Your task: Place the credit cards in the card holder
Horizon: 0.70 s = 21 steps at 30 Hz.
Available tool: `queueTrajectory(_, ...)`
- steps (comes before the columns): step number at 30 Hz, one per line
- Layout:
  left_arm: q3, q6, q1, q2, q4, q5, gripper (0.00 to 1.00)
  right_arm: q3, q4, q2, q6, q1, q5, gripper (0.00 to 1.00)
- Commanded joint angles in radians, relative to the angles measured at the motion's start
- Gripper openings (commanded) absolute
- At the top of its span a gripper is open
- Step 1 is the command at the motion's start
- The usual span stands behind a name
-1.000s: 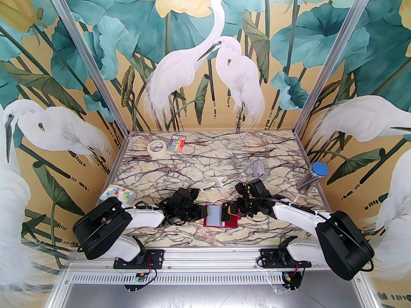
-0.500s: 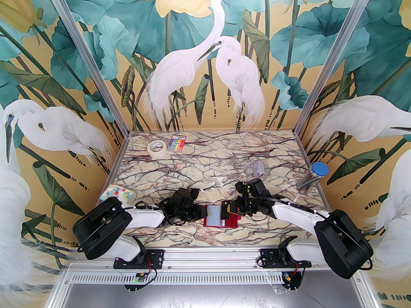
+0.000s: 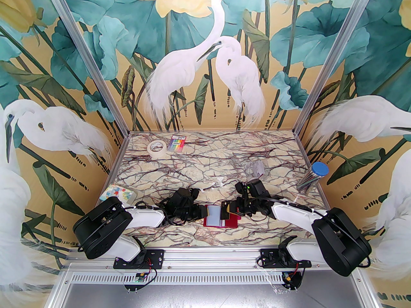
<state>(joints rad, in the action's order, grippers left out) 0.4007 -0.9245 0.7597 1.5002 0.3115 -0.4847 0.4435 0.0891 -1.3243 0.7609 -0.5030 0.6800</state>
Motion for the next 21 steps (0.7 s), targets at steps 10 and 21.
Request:
queueTrajectory(10, 0.005, 0.001, 0.008, 0.034, -0.027, 0.036, 0.3, -0.015, -0.038, -0.013, 0.023, -0.009, 0.004, 0.0)
queueTrajectory(21, 0.004, 0.002, 0.007, 0.036, -0.021, 0.033, 0.3, -0.028, -0.05, -0.018, 0.04, -0.015, 0.001, 0.0)
